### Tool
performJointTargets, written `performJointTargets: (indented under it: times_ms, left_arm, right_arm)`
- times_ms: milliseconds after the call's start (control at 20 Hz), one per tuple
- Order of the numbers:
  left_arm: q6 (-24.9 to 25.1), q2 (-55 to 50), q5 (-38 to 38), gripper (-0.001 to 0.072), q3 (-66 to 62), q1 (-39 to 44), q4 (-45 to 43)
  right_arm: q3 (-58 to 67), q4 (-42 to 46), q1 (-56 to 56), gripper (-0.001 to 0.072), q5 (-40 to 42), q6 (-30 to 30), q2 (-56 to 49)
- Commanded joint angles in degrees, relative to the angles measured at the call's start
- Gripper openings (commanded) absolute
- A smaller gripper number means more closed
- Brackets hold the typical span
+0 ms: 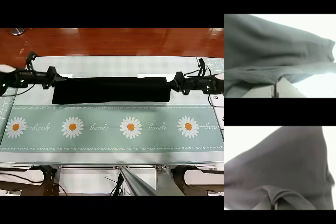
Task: Fold the shirts.
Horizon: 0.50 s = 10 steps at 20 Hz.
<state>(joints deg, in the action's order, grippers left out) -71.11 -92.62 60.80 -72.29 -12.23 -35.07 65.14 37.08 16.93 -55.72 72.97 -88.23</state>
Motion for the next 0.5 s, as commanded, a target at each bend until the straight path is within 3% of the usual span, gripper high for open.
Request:
performJointTargets:
  times_ms: [0, 100, 150, 200, 250, 300, 450]
  left_arm:
    - [-7.9, -8.8, -0.9, 0.0020, -10.5, 1.0, -4.5]
    - [-8.6, -11.7, -0.3, 0.0036, -13.2, 0.8, -5.0]
    - [-8.5, -12.7, 0.3, 0.0220, -14.0, 1.0, -5.0]
    - [-8.3, -13.5, 1.9, 0.0682, -14.4, 1.3, -5.0]
    - [-7.6, -13.7, 2.9, 0.0704, -14.6, 1.3, -5.1]
    - [-7.9, -13.6, 3.8, 0.0703, -15.4, 0.5, -6.2]
    - [-16.7, -12.3, 12.7, 0.0702, -20.1, -4.9, -18.2]
  right_arm:
    - [8.6, -1.6, -0.4, 0.0038, 0.9, 0.2, -8.2]
    - [12.0, -1.6, -0.4, 0.0061, 0.7, 0.1, -11.8]
    - [13.1, -1.9, -0.4, 0.0253, 0.7, 0.1, -13.2]
    - [13.9, -2.2, -0.4, 0.0491, 0.7, -0.2, -14.3]
    - [14.3, -2.1, -0.3, 0.0601, 0.5, -0.5, -14.6]
    - [14.3, -2.1, 0.4, 0.0606, 0.2, -1.1, -14.4]
    - [15.4, -0.3, 6.0, 0.0606, -6.5, -2.6, -13.3]
